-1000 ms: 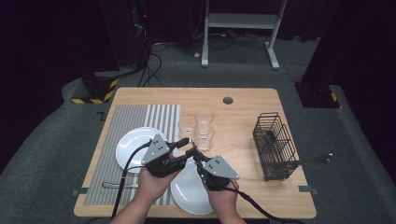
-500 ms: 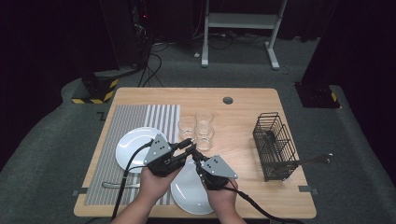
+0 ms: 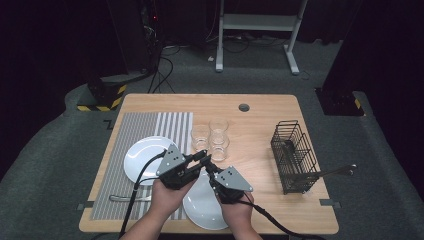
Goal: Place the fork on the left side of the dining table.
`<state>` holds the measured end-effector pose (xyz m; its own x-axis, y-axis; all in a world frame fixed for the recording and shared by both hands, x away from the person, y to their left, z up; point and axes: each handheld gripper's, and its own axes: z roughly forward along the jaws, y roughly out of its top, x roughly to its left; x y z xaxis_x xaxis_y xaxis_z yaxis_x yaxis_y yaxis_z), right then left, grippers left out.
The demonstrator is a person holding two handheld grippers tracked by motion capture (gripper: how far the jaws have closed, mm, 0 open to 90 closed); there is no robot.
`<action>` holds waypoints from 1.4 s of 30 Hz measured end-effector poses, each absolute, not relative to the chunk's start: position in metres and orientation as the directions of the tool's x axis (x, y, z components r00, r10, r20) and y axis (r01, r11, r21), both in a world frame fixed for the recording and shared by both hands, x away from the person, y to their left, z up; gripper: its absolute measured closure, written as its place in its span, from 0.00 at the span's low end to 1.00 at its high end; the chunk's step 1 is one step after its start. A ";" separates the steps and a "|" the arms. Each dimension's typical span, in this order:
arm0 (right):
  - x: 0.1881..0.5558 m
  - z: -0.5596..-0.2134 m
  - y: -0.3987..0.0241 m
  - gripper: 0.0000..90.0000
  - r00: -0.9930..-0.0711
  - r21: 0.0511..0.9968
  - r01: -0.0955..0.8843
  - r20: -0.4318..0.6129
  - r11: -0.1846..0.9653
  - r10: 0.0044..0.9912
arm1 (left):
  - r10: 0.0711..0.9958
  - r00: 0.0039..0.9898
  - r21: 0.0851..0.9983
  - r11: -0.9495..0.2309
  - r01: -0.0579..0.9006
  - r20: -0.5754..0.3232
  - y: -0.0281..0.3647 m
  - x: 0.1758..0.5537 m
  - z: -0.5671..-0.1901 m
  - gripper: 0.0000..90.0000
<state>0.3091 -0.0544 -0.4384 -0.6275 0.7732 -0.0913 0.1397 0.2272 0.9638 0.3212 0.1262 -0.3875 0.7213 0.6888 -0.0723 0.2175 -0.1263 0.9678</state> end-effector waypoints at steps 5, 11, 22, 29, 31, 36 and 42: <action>0.309 -0.438 -0.054 0.96 -0.629 0.965 0.136 -0.091 0.224 0.772 | 0.690 0.720 0.968 -0.127 0.215 -0.069 0.126 0.321 -0.388 0.86; 0.309 -0.438 -0.055 0.93 -0.633 0.967 0.144 -0.072 0.209 0.771 | 0.685 0.723 0.966 -0.116 0.231 -0.091 0.127 0.323 -0.388 0.87; 0.302 -0.436 -0.064 0.84 -0.638 0.973 0.150 -0.038 0.174 0.769 | 0.704 0.705 0.968 -0.106 0.226 -0.088 0.134 0.328 -0.386 0.87; 0.301 -0.440 -0.076 0.82 -0.625 0.971 0.162 -0.037 0.176 0.780 | 0.724 0.685 0.968 -0.106 0.227 -0.081 0.143 0.333 -0.384 0.87; 0.303 -0.444 -0.080 0.81 -0.618 0.970 0.173 -0.031 0.174 0.786 | 0.732 0.677 0.968 -0.107 0.225 -0.077 0.145 0.335 -0.383 0.87; 0.305 -0.450 -0.090 0.82 -0.603 0.965 0.197 -0.022 0.175 0.797 | 0.747 0.660 0.967 -0.105 0.231 -0.077 0.152 0.340 -0.384 0.87; 0.306 -0.461 -0.105 0.81 -0.588 0.957 0.225 -0.015 0.182 0.809 | 0.765 0.640 0.968 -0.099 0.231 -0.074 0.164 0.347 -0.384 0.87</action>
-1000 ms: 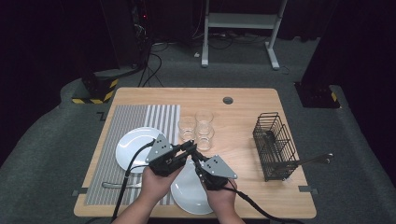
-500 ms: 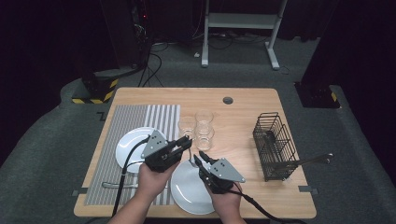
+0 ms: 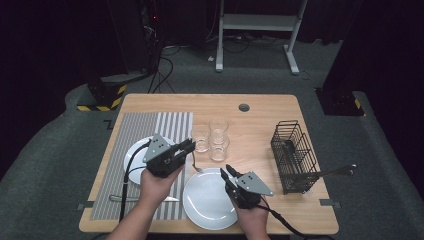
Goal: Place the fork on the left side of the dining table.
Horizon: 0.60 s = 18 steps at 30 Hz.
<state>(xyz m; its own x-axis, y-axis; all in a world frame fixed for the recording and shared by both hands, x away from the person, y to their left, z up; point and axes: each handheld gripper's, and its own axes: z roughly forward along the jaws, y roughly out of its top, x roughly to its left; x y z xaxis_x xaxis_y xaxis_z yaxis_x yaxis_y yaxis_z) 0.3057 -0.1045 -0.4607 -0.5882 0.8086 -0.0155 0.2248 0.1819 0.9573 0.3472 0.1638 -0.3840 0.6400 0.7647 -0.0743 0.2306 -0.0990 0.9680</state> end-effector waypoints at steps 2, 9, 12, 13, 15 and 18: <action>0.305 -0.463 -0.109 0.82 -0.588 0.954 0.237 -0.009 0.183 0.809 | 0.770 0.634 0.968 -0.098 0.229 -0.072 0.170 0.351 -0.383 0.87; 0.305 -0.472 -0.122 0.83 -0.572 0.946 0.274 0.016 0.173 0.820 | 0.779 0.624 0.969 -0.096 0.228 -0.069 0.180 0.360 -0.382 0.87; 0.304 -0.476 -0.128 0.82 -0.562 0.941 0.288 0.017 0.176 0.827 | 0.788 0.612 0.966 -0.098 0.238 -0.071 0.186 0.366 -0.383 0.87; 0.304 -0.476 -0.128 0.82 -0.562 0.941 0.288 0.017 0.176 0.827 | 0.788 0.612 0.966 -0.098 0.238 -0.071 0.186 0.366 -0.383 0.87; 0.304 -0.479 -0.131 0.82 -0.557 0.935 0.303 0.019 0.182 0.830 | 0.793 0.606 0.967 -0.101 0.234 -0.064 0.189 0.368 -0.382 0.87; 0.303 -0.481 -0.134 0.81 -0.554 0.933 0.311 0.024 0.180 0.832 | 0.797 0.602 0.968 -0.105 0.226 -0.054 0.192 0.372 -0.381 0.87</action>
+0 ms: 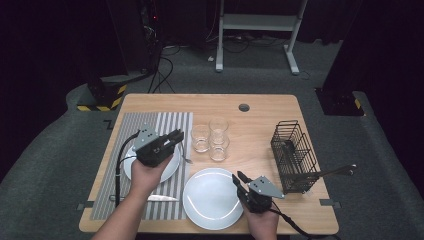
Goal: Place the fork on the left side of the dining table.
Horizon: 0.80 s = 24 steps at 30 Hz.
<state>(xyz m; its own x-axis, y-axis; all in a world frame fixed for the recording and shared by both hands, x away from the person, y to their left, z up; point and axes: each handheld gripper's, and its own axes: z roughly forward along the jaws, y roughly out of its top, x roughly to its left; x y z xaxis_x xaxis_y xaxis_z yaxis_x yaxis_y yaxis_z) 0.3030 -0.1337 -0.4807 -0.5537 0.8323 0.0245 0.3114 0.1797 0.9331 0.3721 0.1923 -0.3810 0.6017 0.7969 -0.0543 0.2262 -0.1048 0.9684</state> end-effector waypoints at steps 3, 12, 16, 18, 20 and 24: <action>0.302 -0.485 -0.136 0.80 -0.548 0.933 0.304 0.008 0.191 0.836 | 0.805 0.593 0.969 -0.122 0.217 -0.031 0.196 0.380 -0.379 0.87; 0.303 -0.493 -0.147 0.76 -0.548 0.929 0.320 0.021 0.186 0.836 | 0.814 0.580 0.972 -0.120 0.203 -0.021 0.209 0.398 -0.379 0.87; 0.303 -0.495 -0.145 0.75 -0.549 0.926 0.322 0.012 0.199 0.836 | 0.824 0.566 0.969 -0.136 0.204 -0.004 0.212 0.407 -0.382 0.87; 0.303 -0.495 -0.145 0.75 -0.550 0.925 0.319 0.005 0.204 0.835 | 0.826 0.564 0.968 -0.138 0.208 -0.004 0.213 0.410 -0.383 0.87; 0.303 -0.496 -0.145 0.75 -0.547 0.924 0.322 0.005 0.205 0.837 | 0.828 0.560 0.968 -0.132 0.212 -0.010 0.213 0.415 -0.384 0.87; 0.304 -0.499 -0.144 0.74 -0.547 0.918 0.333 0.004 0.214 0.837 | 0.835 0.550 0.966 -0.134 0.221 -0.010 0.215 0.425 -0.388 0.87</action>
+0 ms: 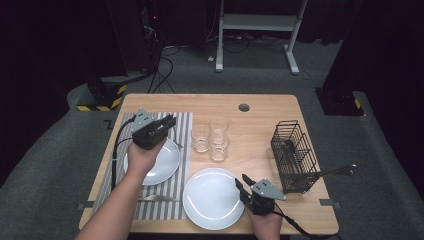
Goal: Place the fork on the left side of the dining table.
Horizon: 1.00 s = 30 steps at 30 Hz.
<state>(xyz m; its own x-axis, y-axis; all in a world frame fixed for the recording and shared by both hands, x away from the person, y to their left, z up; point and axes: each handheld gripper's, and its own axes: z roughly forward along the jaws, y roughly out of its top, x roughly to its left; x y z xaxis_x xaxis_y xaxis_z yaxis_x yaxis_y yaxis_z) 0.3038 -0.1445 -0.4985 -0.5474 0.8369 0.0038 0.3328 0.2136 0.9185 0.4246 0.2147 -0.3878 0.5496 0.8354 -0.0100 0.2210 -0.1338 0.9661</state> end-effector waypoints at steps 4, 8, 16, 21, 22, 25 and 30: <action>0.304 -0.499 -0.143 0.74 -0.546 0.917 0.330 -0.009 0.225 0.838 | 0.841 0.541 0.966 -0.132 0.223 -0.010 0.216 0.431 -0.389 0.87; 0.304 -0.500 -0.143 0.74 -0.548 0.919 0.327 -0.005 0.220 0.836 | 0.846 0.533 0.968 -0.120 0.219 -0.016 0.218 0.437 -0.389 0.87; 0.304 -0.501 -0.143 0.74 -0.551 0.919 0.334 0.009 0.210 0.835 | 0.853 0.521 0.969 -0.104 0.224 -0.028 0.220 0.452 -0.394 0.87; 0.305 -0.501 -0.145 0.74 -0.550 0.921 0.333 0.014 0.204 0.835 | 0.864 0.503 0.964 -0.102 0.246 -0.037 0.224 0.467 -0.400 0.87; 0.305 -0.501 -0.146 0.74 -0.549 0.920 0.335 0.014 0.204 0.835 | 0.864 0.502 0.963 -0.093 0.252 -0.048 0.224 0.469 -0.401 0.87; 0.305 -0.502 -0.145 0.74 -0.549 0.919 0.338 0.015 0.205 0.836 | 0.861 0.505 0.961 -0.089 0.262 -0.058 0.225 0.474 -0.401 0.87; 0.305 -0.501 -0.146 0.74 -0.551 0.920 0.332 0.010 0.208 0.835 | 0.867 0.497 0.960 -0.100 0.260 -0.044 0.225 0.484 -0.397 0.87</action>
<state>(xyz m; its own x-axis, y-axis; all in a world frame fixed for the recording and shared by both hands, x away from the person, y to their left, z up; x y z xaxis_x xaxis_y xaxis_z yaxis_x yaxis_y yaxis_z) 0.3048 -0.1457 -0.5014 -0.5509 0.8345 0.0105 0.3325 0.2079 0.9199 0.4838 0.2254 -0.3973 0.4967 0.8668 -0.0437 0.2598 -0.1004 0.9604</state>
